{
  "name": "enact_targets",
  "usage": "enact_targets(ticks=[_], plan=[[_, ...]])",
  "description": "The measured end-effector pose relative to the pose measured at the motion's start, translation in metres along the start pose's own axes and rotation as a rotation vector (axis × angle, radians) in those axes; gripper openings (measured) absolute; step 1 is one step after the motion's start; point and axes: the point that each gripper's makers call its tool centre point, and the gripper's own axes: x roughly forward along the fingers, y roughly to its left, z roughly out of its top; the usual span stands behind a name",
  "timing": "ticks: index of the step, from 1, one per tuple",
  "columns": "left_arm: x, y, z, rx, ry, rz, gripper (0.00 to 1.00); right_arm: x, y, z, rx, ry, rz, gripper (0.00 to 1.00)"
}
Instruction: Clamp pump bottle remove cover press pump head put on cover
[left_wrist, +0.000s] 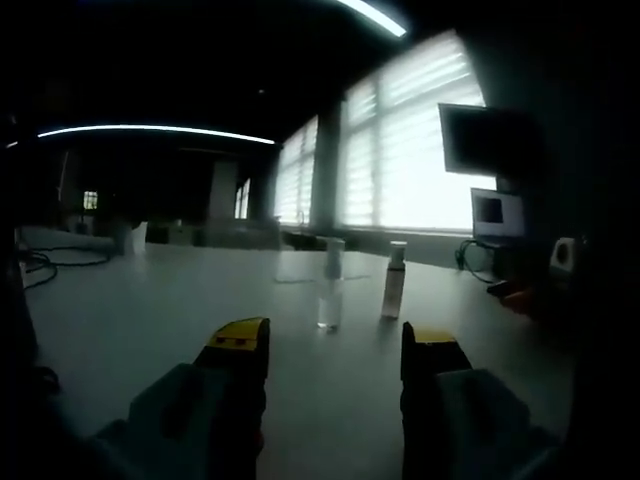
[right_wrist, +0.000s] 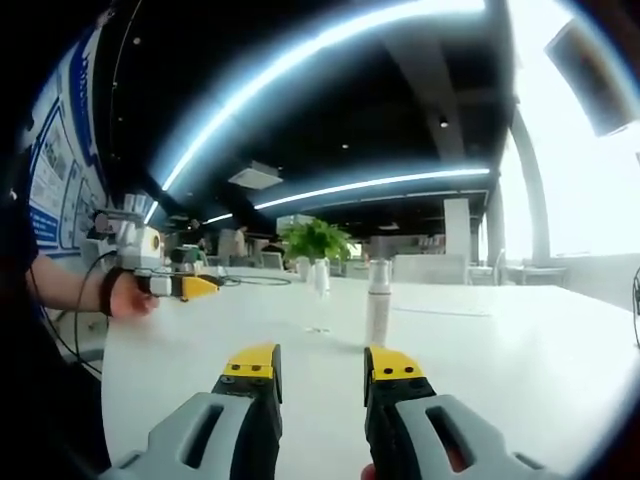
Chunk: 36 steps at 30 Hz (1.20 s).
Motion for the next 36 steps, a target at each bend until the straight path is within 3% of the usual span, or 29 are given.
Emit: enact_targets(ticks=[17, 36], plan=[[0.047, -0.008, -0.001, 0.035, 0.006, -0.007, 0.43, 0.001, 0.001, -0.001, -0.004, 0.006, 0.001, 0.27], [0.066, -0.004, -0.011, -0.015, 0.018, 0.013, 0.43, 0.001, 0.001, -0.003, -0.006, 0.01, 0.008, 0.27]])
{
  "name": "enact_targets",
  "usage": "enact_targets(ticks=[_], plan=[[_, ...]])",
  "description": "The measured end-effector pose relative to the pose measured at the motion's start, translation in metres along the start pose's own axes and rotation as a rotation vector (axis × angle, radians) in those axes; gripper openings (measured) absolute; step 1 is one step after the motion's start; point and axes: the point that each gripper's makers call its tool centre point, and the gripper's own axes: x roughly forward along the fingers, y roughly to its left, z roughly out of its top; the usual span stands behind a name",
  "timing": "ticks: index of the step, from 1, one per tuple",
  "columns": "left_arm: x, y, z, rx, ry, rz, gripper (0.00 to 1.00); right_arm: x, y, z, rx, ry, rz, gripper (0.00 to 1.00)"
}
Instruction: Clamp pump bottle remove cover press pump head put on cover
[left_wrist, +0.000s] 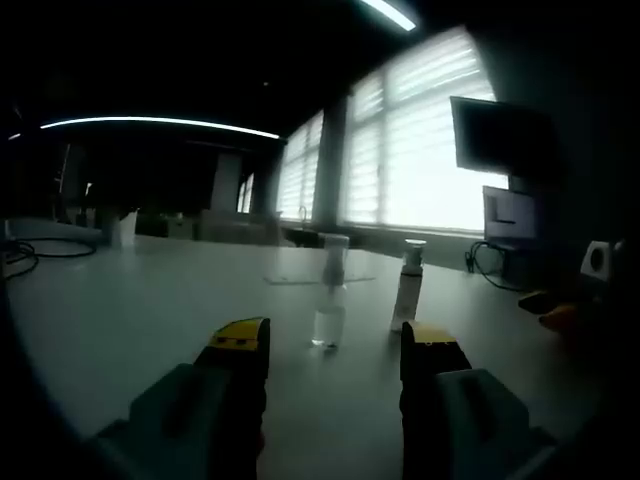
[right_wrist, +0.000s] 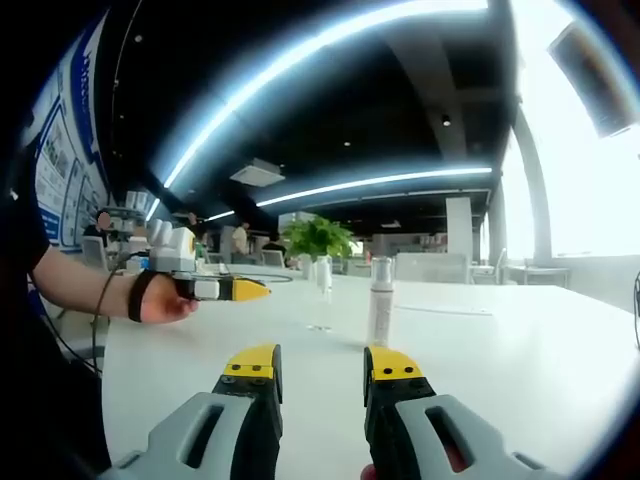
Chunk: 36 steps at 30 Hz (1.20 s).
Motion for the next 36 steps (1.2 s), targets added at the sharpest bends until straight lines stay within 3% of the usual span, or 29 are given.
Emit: enact_targets(ticks=[13, 18, 26, 30, 36], plan=[[0.019, -0.003, 0.006, 0.04, 0.003, -0.022, 0.43, 0.0, 0.002, 0.0, -0.003, 0.004, 0.002, 0.27], [0.023, -0.003, 0.004, 0.011, 0.007, -0.028, 0.43, 0.0, 0.001, 0.0, -0.002, 0.004, 0.002, 0.27], [0.031, -0.004, 0.005, 0.031, 0.005, -0.029, 0.43, 0.0, 0.001, -0.001, -0.003, 0.004, 0.004, 0.27], [0.033, -0.005, 0.002, -0.007, 0.012, -0.03, 0.43, 0.0, 0.001, -0.001, -0.003, 0.004, 0.004, 0.27], [0.043, -0.007, 0.0, 0.013, 0.024, -0.038, 0.43, 0.0, 0.001, -0.001, -0.005, 0.006, 0.004, 0.27]])
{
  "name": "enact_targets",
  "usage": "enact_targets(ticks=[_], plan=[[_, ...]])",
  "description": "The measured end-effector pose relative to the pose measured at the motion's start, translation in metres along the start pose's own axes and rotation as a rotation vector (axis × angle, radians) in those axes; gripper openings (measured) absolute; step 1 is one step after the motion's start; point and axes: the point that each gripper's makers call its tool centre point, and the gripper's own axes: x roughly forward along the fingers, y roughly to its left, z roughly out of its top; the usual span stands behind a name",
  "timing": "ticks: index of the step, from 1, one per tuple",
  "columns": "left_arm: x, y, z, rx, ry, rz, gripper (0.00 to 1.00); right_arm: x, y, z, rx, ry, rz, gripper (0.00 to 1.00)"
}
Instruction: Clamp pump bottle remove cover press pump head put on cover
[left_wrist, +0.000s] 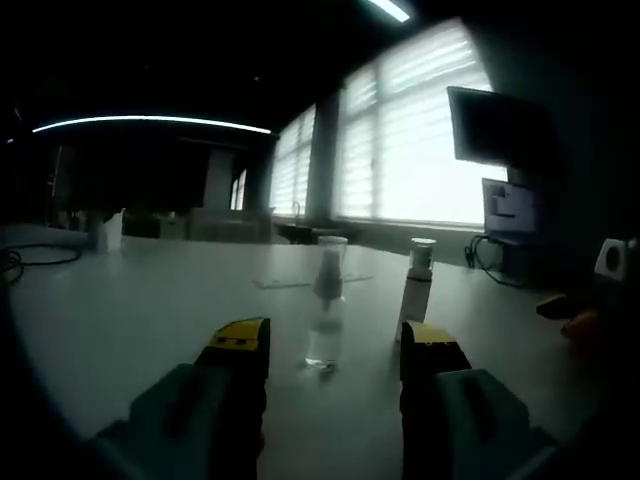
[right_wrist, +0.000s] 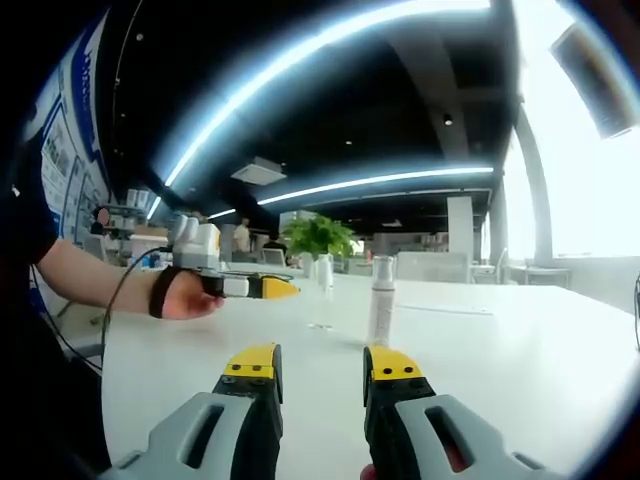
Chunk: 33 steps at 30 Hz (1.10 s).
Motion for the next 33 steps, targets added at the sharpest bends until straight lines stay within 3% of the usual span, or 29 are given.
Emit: enact_targets(ticks=[11, 21, 33], plan=[[0.014, -0.008, 0.005, 0.019, -0.01, -0.019, 0.43, 0.0, 0.0, 0.0, -0.001, 0.0, 0.0, 0.27], [0.027, -0.003, -0.002, 0.0, -0.008, -0.002, 0.42, 0.0, 0.001, 0.0, -0.001, 0.001, 0.001, 0.27], [0.047, 0.0, -0.007, 0.034, -0.002, 0.021, 0.41, 0.0, 0.003, 0.001, 0.003, -0.004, 0.002, 0.27]])
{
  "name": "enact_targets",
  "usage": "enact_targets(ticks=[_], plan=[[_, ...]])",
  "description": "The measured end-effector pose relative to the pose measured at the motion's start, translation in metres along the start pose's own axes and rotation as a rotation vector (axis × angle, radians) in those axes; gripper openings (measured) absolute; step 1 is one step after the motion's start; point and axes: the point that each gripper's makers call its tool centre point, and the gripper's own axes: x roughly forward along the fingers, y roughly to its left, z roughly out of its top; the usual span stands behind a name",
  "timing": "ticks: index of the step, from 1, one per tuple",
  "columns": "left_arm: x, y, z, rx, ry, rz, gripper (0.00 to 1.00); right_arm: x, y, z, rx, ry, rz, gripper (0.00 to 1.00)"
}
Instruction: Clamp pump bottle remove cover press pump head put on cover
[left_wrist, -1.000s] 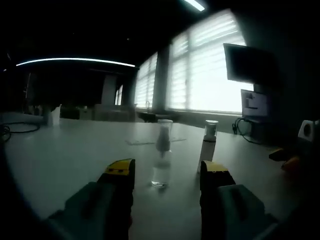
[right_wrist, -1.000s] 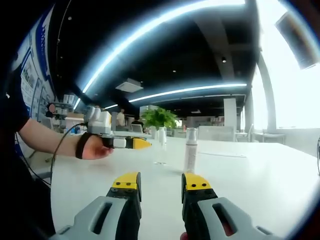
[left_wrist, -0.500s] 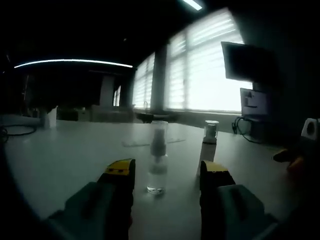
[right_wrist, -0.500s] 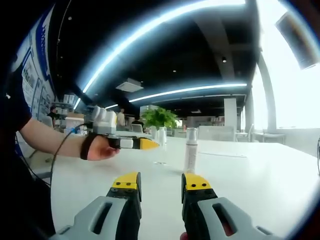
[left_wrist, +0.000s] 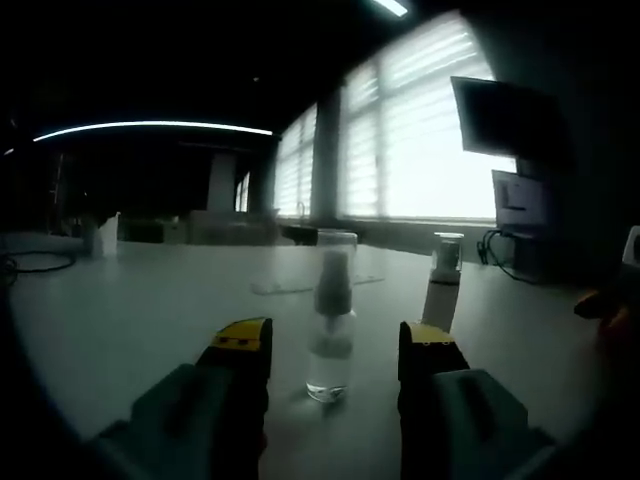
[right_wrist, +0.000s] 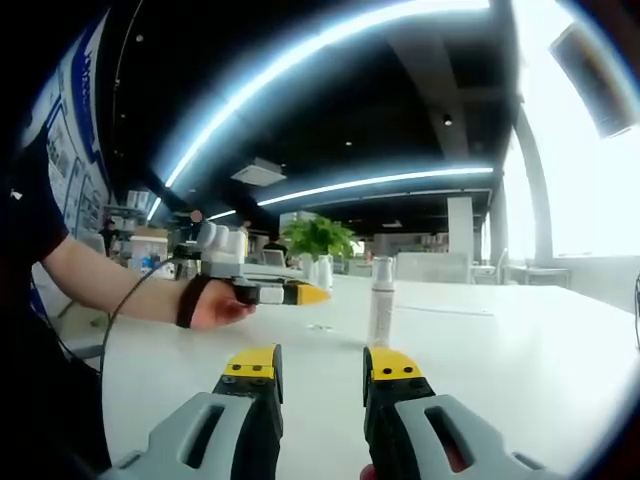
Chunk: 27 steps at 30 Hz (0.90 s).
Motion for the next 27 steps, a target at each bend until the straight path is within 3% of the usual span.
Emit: enact_targets(ticks=[9, 18, 27], plan=[[0.011, 0.002, 0.003, 0.055, -0.003, 0.003, 0.41, 0.0, -0.002, 0.0, 0.004, -0.003, 0.002, 0.27], [0.015, 0.003, 0.005, 0.073, -0.017, 0.016, 0.34, -0.001, -0.004, 0.0, 0.006, -0.004, 0.003, 0.27], [0.026, 0.006, 0.003, 0.035, -0.016, 0.005, 0.26, 0.0, -0.003, 0.0, 0.007, -0.005, 0.002, 0.27]])
